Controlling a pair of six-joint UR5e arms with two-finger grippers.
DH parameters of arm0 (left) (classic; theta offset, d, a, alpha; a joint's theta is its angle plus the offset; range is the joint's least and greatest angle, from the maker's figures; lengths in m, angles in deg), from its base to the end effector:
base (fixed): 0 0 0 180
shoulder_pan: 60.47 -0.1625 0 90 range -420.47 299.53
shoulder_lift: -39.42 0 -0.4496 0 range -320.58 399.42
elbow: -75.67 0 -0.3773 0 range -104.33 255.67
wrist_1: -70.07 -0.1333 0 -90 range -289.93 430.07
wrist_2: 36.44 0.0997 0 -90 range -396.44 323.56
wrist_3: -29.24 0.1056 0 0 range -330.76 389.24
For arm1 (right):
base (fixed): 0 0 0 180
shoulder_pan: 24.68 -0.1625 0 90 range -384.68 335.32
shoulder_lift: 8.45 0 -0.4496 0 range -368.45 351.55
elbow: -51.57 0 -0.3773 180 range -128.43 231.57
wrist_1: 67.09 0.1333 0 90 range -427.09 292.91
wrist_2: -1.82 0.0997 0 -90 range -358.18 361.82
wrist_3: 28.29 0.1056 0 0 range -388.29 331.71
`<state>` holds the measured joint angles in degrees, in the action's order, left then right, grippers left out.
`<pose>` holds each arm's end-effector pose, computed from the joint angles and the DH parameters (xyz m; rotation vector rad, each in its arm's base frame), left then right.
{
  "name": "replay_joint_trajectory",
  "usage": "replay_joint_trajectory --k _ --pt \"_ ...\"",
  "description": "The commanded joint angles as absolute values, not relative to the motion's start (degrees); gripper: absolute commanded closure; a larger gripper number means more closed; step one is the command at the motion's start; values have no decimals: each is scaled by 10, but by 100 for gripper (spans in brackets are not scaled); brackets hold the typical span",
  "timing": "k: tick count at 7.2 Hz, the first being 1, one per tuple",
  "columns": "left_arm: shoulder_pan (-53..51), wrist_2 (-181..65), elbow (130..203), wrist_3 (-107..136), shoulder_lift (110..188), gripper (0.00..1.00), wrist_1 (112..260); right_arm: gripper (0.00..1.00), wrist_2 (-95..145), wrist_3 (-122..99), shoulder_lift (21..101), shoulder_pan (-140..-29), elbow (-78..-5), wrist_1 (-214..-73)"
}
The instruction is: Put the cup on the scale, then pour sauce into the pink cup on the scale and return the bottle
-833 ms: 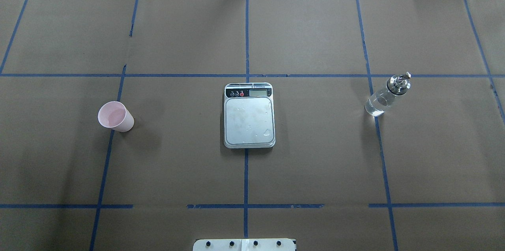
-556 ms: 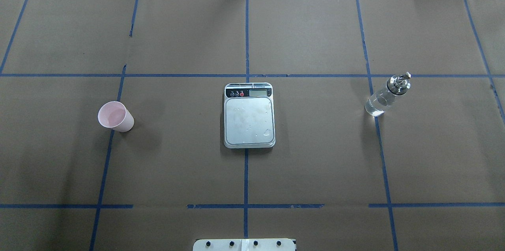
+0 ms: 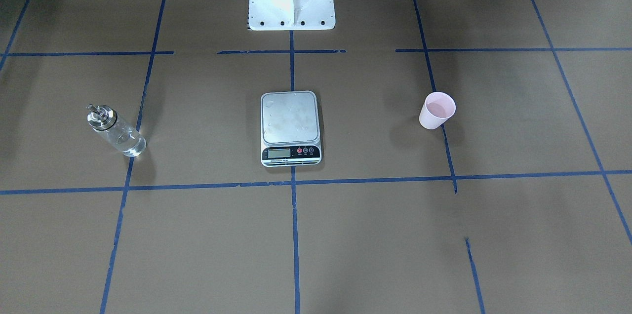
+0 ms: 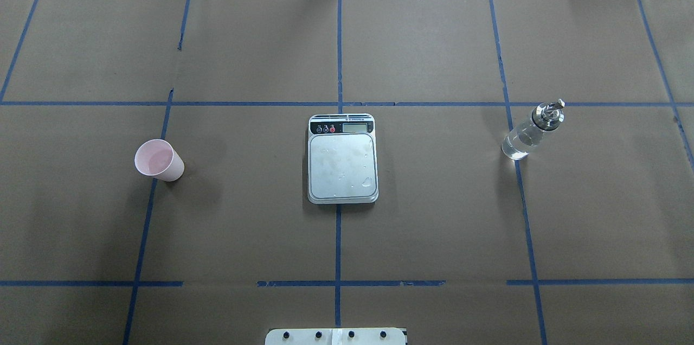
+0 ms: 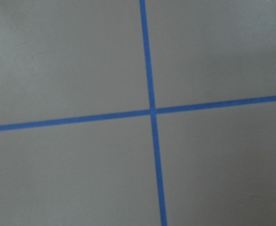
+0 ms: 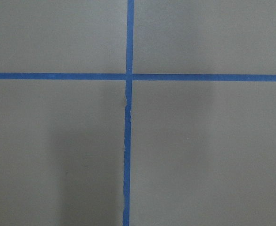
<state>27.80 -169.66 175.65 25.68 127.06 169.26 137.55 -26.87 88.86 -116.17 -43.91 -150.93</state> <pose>-0.0467 -0.4748 0.6065 0.2444 0.7607 0.0804 0.0687 -0.4232 0.6865 0.0720 -0.7977 0.0179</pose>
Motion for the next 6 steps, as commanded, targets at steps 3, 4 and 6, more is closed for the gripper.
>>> replay_joint_trajectory --k 3,4,6 --pt "192 -1693 1924 144 1273 0 1693 0 1383 -269 889 -1162 -448 -1509" --pt "149 -1692 1947 107 1279 0 1694 0 1385 -268 889 -1162 -454 -1509" --pt "88 -1698 1949 33 1317 0 1730 0 1383 -269 892 -1162 -456 -1509"
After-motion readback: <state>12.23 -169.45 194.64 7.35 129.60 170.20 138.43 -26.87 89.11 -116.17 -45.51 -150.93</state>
